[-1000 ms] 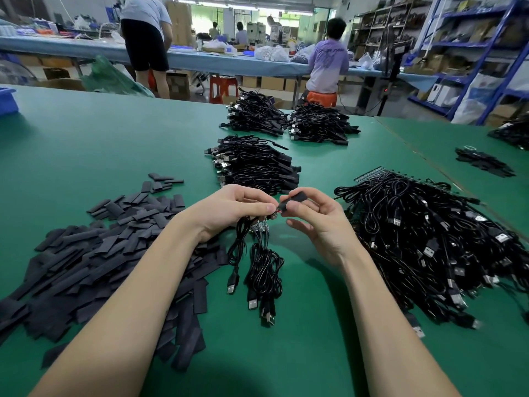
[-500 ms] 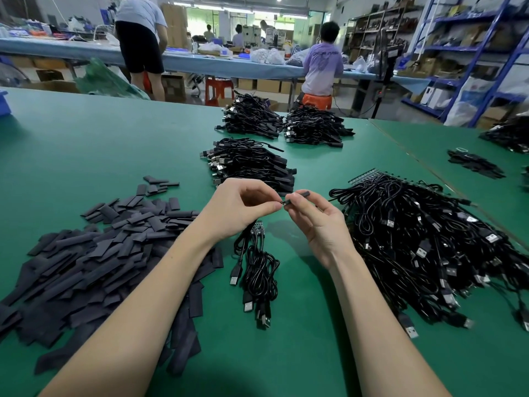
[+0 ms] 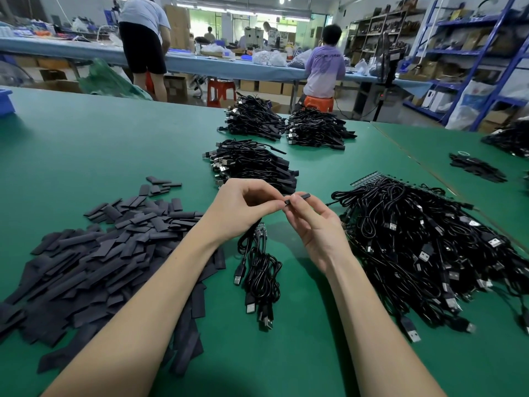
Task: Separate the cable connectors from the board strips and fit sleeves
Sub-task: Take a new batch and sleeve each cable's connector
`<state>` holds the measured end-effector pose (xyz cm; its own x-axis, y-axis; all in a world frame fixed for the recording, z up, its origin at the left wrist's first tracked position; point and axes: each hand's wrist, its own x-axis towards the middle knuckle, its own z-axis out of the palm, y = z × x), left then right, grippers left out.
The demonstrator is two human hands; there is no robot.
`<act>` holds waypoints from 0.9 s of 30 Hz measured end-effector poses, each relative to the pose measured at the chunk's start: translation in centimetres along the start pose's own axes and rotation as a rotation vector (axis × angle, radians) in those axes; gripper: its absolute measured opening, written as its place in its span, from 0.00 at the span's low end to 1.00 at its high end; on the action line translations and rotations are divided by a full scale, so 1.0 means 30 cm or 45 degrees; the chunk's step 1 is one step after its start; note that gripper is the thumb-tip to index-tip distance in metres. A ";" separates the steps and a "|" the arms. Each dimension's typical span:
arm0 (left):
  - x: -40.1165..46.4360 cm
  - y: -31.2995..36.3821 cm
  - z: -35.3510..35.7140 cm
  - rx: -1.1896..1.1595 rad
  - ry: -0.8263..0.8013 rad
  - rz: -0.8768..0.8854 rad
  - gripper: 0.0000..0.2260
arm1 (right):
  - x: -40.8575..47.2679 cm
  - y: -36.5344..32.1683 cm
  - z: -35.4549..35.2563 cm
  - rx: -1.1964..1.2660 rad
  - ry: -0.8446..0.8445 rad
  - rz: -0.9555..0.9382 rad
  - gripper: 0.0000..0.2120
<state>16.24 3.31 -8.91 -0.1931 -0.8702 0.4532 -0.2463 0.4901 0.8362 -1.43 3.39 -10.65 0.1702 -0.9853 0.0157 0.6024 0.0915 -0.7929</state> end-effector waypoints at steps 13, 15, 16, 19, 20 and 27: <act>0.002 -0.017 0.042 -0.149 0.126 -0.169 0.04 | -0.011 0.021 0.049 -0.376 0.225 -0.346 0.12; 0.003 -0.019 0.048 -0.161 0.166 -0.163 0.05 | -0.013 0.027 0.054 -0.346 0.243 -0.336 0.12; 0.004 -0.019 0.051 -0.164 0.178 -0.156 0.05 | -0.014 0.030 0.057 -0.331 0.252 -0.331 0.12; 0.003 -0.016 0.053 -0.155 0.200 -0.135 0.06 | -0.015 0.039 0.064 -0.305 0.280 -0.331 0.12; 0.003 -0.015 0.052 -0.145 0.203 -0.131 0.06 | -0.014 0.042 0.065 -0.305 0.286 -0.332 0.12; 0.003 -0.008 0.060 -0.037 0.196 -0.144 0.03 | -0.008 0.046 0.076 -0.159 0.310 -0.272 0.13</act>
<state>14.56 3.20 -9.63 -0.0179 -0.9183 0.3955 -0.2304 0.3888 0.8921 1.15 4.08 -10.36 -0.1500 -0.9871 0.0556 0.5019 -0.1245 -0.8559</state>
